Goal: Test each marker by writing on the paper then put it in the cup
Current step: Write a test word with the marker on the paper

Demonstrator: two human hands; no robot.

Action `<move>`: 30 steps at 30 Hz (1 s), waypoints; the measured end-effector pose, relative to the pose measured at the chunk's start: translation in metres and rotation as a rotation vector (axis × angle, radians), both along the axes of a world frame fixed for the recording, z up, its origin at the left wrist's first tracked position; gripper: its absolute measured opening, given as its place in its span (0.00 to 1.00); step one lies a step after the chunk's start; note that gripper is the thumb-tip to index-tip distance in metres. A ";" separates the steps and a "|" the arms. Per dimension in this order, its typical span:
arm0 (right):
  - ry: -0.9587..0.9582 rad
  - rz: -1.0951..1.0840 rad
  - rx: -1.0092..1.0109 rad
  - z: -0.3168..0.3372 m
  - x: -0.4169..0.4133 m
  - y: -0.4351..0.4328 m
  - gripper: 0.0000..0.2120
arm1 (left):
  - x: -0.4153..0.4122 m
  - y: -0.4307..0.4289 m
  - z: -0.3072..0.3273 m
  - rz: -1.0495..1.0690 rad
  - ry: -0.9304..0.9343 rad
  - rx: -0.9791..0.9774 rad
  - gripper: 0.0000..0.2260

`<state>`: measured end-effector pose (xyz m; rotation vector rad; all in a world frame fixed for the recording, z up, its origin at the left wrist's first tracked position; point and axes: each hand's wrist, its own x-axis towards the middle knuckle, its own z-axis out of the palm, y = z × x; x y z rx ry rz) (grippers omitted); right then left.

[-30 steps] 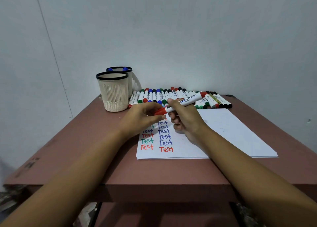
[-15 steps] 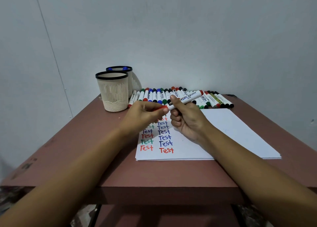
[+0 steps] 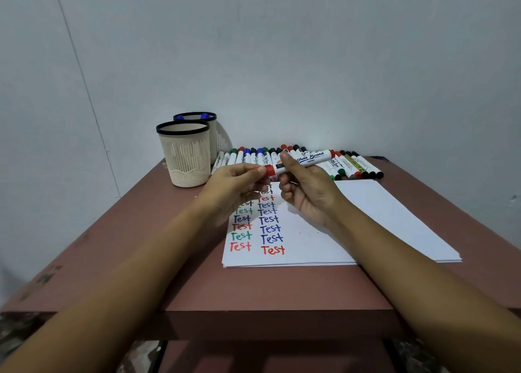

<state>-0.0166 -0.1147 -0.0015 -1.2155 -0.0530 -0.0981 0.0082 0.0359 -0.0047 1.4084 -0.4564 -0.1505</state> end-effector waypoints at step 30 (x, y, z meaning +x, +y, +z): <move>-0.133 -0.201 -1.593 -0.033 0.014 -0.014 0.20 | 0.139 0.065 0.135 0.851 -0.577 0.990 0.10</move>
